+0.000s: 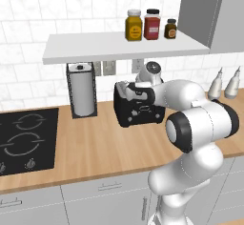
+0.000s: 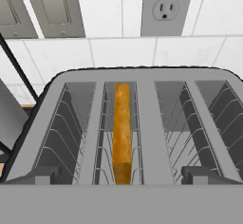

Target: Start the toaster. Once the lever pops up, take the bread to the plate on the dining counter.

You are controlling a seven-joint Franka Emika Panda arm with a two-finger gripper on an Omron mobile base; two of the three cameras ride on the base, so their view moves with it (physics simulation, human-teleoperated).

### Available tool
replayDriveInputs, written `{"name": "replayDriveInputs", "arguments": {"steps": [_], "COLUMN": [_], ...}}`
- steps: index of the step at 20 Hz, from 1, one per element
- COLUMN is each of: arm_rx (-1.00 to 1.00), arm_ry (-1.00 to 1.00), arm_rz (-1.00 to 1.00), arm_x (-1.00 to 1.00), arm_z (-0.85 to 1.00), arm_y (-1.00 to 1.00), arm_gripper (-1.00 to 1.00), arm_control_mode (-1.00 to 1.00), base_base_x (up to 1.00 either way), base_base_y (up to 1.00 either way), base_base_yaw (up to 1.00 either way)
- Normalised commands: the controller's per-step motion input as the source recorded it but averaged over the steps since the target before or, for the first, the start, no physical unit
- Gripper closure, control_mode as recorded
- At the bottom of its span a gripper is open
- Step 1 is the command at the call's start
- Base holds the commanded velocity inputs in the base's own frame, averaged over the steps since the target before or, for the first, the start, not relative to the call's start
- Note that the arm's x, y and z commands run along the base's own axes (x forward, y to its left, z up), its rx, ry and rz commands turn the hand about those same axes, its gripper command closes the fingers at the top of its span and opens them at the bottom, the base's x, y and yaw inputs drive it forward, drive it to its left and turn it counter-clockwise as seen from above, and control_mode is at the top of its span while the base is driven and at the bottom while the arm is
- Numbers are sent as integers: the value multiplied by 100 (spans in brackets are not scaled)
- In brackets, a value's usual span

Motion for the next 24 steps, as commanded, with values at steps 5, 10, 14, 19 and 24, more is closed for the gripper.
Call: {"name": "replayDriveInputs", "arguments": {"steps": [5,10,14,19,24], "arm_rx": [0,0,0,0,0], "arm_ry": [0,0,0,0,0], "arm_rz": [0,0,0,0,0], "arm_x": [0,0,0,0,0], "arm_z": [0,0,0,0,0], "arm_y": [0,0,0,0,0], "arm_gripper": [-100,-100,-100,-100,-100], "arm_control_mode": [-100,-100,-100,-100,-100], "base_base_x": [0,0,0,0,0], "base_base_y": [0,0,0,0,0], "base_base_yaw": [0,0,0,0,0]}}
